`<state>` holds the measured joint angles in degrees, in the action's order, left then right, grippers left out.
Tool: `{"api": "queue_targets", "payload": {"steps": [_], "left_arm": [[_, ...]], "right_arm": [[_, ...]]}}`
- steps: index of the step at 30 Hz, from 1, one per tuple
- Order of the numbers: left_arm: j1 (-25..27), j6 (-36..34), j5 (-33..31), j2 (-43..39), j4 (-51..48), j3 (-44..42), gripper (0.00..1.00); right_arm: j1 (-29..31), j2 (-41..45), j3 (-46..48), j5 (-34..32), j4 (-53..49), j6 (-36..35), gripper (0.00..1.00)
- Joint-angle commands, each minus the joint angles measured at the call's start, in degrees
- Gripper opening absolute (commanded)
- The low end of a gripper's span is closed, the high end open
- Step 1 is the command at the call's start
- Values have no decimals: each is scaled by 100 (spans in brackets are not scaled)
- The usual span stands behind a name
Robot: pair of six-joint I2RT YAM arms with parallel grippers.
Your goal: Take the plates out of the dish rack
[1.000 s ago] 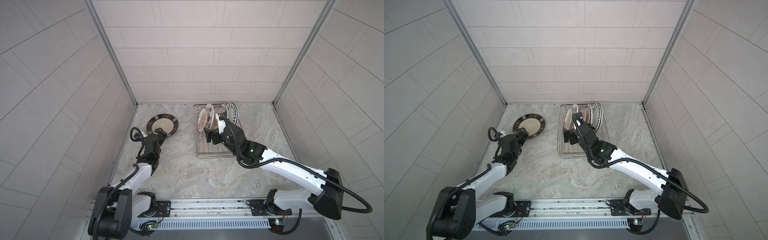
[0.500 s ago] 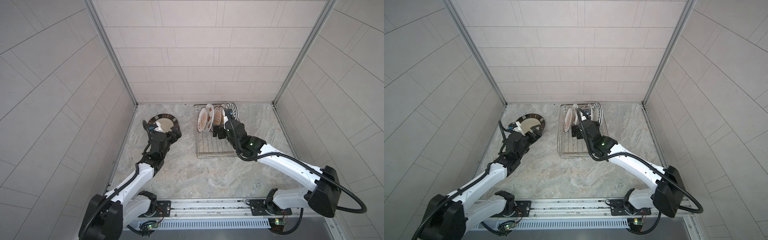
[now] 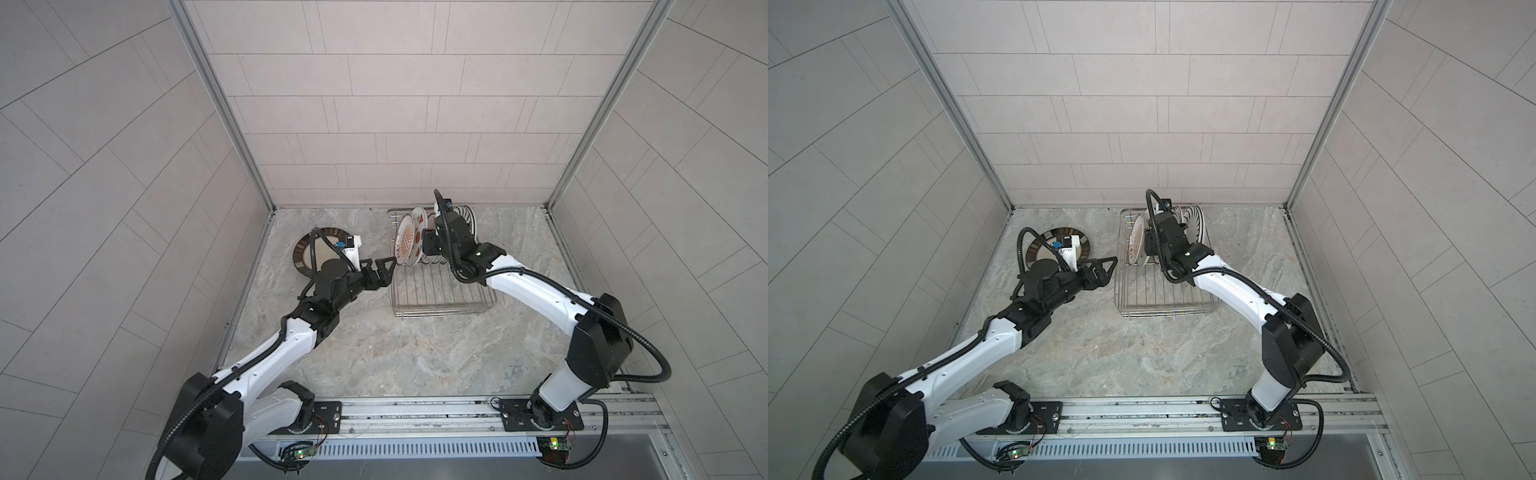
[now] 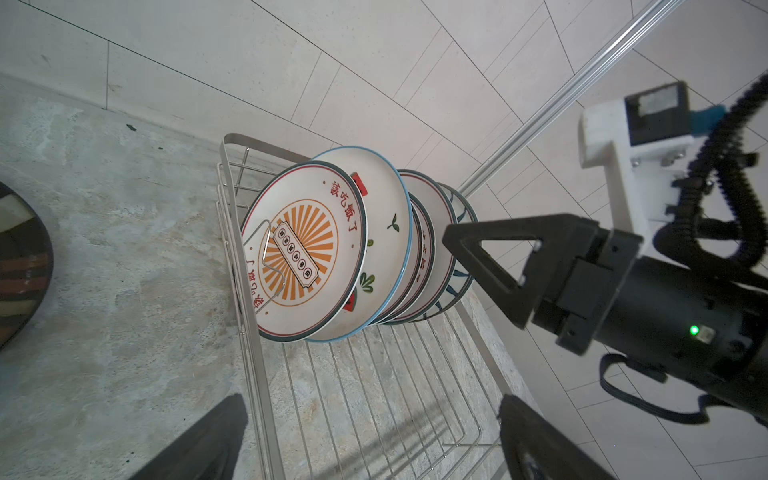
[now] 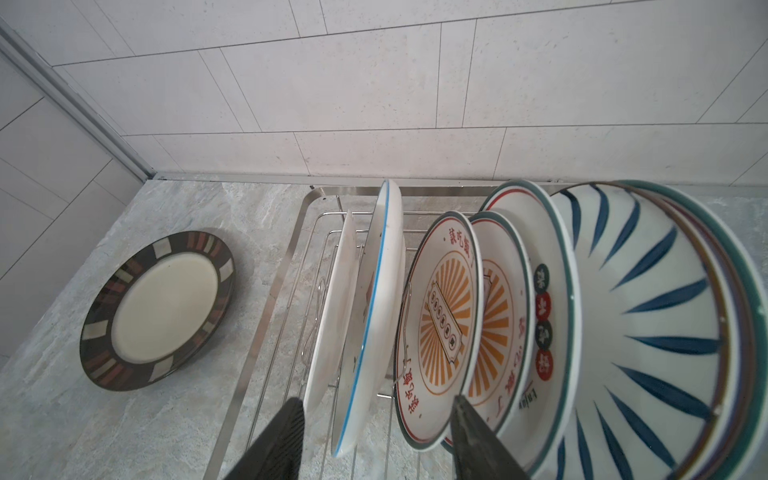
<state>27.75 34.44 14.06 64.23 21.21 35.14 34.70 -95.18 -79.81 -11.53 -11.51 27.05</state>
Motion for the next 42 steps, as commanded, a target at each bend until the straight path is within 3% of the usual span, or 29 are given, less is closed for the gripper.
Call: {"api": "queue_targets", "payload": {"steps": [1, 13, 20, 28, 34, 42], "left_arm": [[94, -157, -16, 75, 212, 195, 100], [136, -52, 78, 434, 808, 72, 100], [150, 98, -321, 468, 610, 74, 100], [154, 197, -271, 521, 762, -33, 100], [152, 238, -317, 435, 805, -120, 100], [153, 243, -439, 376, 794, -226, 100]], "right_arm": [[-97, -379, -459, 164, -370, 92, 55], [-289, -1592, -1671, 60, -966, 270, 43], [-228, -1966, -2110, -251, -1219, 446, 34], [-184, -2175, -2291, -507, -1250, 497, 26], [-60, -2280, -2557, -1094, -1507, 450, 23], [-60, -2286, -2496, -1041, -1418, 460, 17]]}}
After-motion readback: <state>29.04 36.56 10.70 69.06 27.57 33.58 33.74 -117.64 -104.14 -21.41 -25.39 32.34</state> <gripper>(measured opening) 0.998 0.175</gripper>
